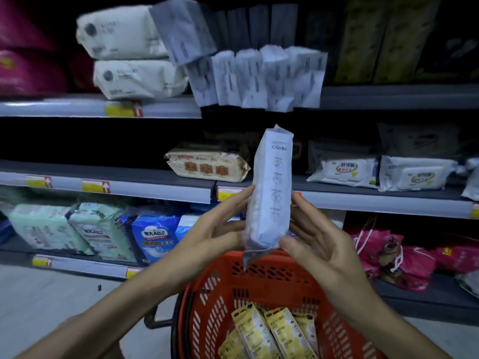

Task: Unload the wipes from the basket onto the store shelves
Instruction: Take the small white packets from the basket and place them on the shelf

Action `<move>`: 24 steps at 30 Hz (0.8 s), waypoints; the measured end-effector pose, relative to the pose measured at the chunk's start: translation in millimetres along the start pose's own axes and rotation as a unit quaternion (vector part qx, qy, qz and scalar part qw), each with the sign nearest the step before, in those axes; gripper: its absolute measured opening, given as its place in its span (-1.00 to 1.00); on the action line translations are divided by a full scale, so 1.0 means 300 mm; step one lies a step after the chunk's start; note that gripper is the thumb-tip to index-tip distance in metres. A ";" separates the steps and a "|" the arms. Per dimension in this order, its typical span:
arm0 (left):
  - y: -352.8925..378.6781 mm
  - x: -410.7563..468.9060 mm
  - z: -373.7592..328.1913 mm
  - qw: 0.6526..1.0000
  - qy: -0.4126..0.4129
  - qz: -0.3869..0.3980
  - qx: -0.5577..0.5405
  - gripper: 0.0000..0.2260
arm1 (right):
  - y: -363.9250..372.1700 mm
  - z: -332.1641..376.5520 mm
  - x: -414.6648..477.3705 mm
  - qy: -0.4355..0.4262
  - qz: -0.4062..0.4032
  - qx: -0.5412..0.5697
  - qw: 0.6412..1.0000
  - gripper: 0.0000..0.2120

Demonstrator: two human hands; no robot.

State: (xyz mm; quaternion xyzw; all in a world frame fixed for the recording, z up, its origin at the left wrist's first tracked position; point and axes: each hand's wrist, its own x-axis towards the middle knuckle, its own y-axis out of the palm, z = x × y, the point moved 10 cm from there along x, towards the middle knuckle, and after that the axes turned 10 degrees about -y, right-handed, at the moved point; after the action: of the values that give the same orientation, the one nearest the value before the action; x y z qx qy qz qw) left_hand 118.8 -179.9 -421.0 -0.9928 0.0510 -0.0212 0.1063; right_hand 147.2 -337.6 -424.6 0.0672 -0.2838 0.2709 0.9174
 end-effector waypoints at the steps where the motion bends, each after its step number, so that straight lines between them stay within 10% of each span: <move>1: -0.007 -0.011 -0.033 0.999 0.009 0.019 0.026 -0.28 | 0.009 0.028 0.023 -0.010 0.003 0.003 1.000 -0.33; 24: -0.324 0.075 -0.620 0.968 0.192 -0.130 0.101 -0.42 | 0.128 0.513 0.575 -0.187 0.026 -0.157 0.969 -0.27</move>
State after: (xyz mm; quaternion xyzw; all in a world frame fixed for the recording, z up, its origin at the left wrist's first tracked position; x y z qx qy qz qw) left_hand 140.8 -126.6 -218.0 -0.9525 -0.0617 -0.2298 0.1902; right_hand 171.6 -268.8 -202.1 -0.0359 -0.4909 0.2292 0.8398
